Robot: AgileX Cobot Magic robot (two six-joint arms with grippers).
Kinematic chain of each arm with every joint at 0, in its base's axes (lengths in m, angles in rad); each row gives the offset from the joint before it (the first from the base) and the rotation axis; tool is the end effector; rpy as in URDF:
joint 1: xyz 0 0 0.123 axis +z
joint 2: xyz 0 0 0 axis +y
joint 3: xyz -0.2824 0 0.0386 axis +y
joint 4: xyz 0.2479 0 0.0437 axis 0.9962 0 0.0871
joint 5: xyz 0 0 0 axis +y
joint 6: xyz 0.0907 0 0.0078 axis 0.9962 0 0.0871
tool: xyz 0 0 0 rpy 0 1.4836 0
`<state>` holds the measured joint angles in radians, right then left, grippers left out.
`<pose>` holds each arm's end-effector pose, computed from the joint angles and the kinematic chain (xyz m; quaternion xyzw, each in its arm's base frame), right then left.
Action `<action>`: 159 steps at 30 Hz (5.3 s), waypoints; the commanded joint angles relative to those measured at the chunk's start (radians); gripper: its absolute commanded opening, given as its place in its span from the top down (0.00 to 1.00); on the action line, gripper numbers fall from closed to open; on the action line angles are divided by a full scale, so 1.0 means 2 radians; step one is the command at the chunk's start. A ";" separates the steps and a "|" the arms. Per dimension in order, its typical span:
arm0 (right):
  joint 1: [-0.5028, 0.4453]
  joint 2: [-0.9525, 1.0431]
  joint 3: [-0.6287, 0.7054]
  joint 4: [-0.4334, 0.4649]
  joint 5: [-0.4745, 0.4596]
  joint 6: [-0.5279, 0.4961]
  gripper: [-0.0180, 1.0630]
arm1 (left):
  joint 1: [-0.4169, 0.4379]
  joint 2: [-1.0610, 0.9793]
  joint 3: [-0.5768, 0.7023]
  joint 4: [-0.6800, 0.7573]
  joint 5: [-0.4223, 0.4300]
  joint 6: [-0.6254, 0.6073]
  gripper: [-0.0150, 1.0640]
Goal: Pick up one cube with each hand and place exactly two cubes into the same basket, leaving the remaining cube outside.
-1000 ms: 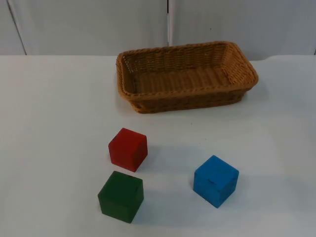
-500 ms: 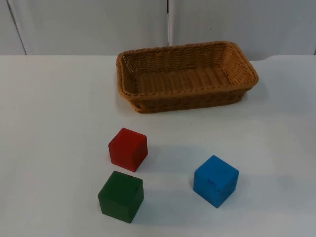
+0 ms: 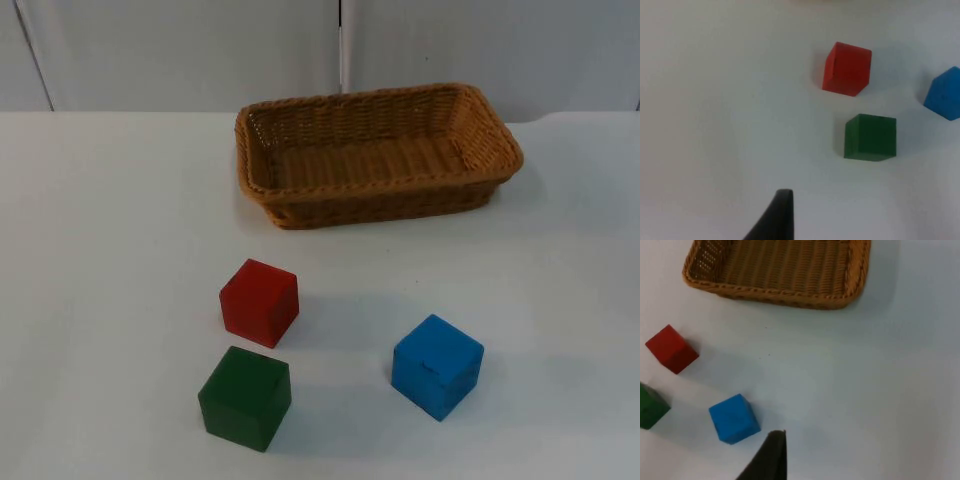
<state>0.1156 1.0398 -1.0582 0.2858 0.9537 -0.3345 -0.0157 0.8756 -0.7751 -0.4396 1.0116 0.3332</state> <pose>0.1934 0.0436 0.3689 -0.1715 0.9106 0.0987 0.3629 0.1465 -0.0352 0.3127 0.1025 0.9362 -0.1649 0.2928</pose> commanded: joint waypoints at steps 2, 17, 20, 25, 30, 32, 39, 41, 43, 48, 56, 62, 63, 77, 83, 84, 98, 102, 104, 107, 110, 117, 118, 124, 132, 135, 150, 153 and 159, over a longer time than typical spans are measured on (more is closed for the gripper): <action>0.026 0.008 -0.004 0.000 -0.006 -0.007 0.01 | 0.001 0.014 -0.005 -0.021 0.002 0.014 0.01; 0.234 0.128 -0.004 -0.103 -0.042 0.054 0.01 | -0.011 0.027 -0.005 -0.037 0.006 0.027 0.01; 0.251 0.154 -0.004 -0.102 -0.045 0.054 0.01 | -0.043 0.027 -0.005 -0.036 -0.001 0.025 0.01; 0.269 0.179 -0.004 -0.102 -0.052 0.059 0.01 | -0.084 0.032 -0.005 -0.014 -0.017 -0.001 0.01; 0.274 0.201 -0.004 -0.102 -0.071 0.063 0.01 | -0.143 0.073 -0.005 0.026 -0.031 -0.044 0.01; 0.274 0.203 -0.004 -0.103 -0.074 0.063 0.01 | -0.157 0.084 -0.005 0.030 -0.036 -0.049 0.01; 0.274 0.217 -0.004 -0.105 -0.084 0.063 0.01 | -0.241 0.154 -0.005 0.057 -0.085 -0.080 0.01; 0.274 0.223 -0.004 -0.105 -0.085 0.063 0.01 | -0.267 0.178 -0.005 0.079 -0.102 -0.102 0.01; 0.274 0.234 -0.004 -0.105 -0.089 0.063 0.01 | -0.290 0.203 -0.005 0.097 -0.117 -0.120 0.01; 0.274 0.253 -0.004 -0.105 -0.103 0.063 0.01 | -0.323 0.248 -0.005 0.111 -0.150 -0.135 0.01; 0.274 0.287 -0.004 -0.105 -0.129 0.063 0.01 | -0.331 0.300 -0.005 0.111 -0.206 -0.135 0.01; 0.274 0.310 -0.004 -0.104 -0.157 0.063 0.01 | -0.331 0.327 -0.005 0.112 -0.248 -0.135 0.01; 0.274 0.310 -0.004 -0.104 -0.157 0.063 0.01 | -0.331 0.327 -0.005 0.112 -0.248 -0.135 0.01; 0.274 0.361 -0.004 -0.103 -0.202 0.063 0.01 | -0.331 0.401 -0.005 0.198 -0.309 -0.240 0.01; 0.274 0.376 -0.004 -0.102 -0.220 0.063 0.01 | -0.321 0.432 -0.005 0.214 -0.327 -0.262 0.01; 0.274 0.379 -0.004 -0.102 -0.221 0.063 0.01 | -0.316 0.437 -0.005 0.214 -0.331 -0.262 0.01; 0.274 0.443 -0.004 -0.102 -0.262 0.063 0.01 | -0.305 0.493 -0.005 0.214 -0.388 -0.262 0.01; 0.274 0.462 -0.004 -0.102 -0.274 0.063 0.01 | -0.305 0.510 -0.006 0.212 -0.399 -0.262 0.01; 0.274 0.465 -0.004 -0.102 -0.275 0.063 0.01 | -0.305 0.513 -0.006 0.212 -0.401 -0.262 0.01; 0.274 0.478 -0.004 -0.102 -0.283 0.063 0.01 | -0.305 0.518 -0.006 0.212 -0.409 -0.262 0.01; 0.274 0.488 -0.004 -0.102 -0.286 0.063 0.01 | -0.305 0.524 -0.006 0.212 -0.416 -0.262 0.01; 0.274 0.492 -0.004 -0.102 -0.296 0.065 0.01 | -0.305 0.540 -0.006 0.212 -0.426 -0.262 0.01; 0.274 0.492 -0.004 -0.102 -0.296 0.065 0.01 | -0.305 0.540 -0.006 0.212 -0.426 -0.262 0.01; 0.274 0.492 -0.004 -0.101 -0.297 0.065 0.01 | -0.305 0.547 -0.006 0.212 -0.432 -0.262 0.01; 0.274 0.492 -0.004 -0.101 -0.297 0.066 0.07 | -0.305 0.547 -0.006 0.212 -0.432 -0.262 0.04; 0.274 0.492 -0.004 -0.101 -0.300 0.066 0.18 | -0.305 0.547 -0.006 0.212 -0.432 -0.262 0.12; 0.274 0.435 -0.004 -0.105 -0.281 0.066 0.98 | -0.305 0.516 -0.005 0.211 -0.398 -0.288 0.99; 0.273 0.376 -0.004 -0.115 -0.265 0.066 0.98 | -0.305 0.468 -0.005 0.213 -0.376 -0.288 0.99; 0.273 0.301 -0.004 -0.116 -0.250 0.066 0.98 | -0.305 0.396 -0.005 0.214 -0.354 -0.288 0.99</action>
<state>0.6616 1.6888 -1.0621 0.0592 0.4406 -0.2011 -0.6251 1.7118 -0.7831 -0.0150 0.2877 -0.2349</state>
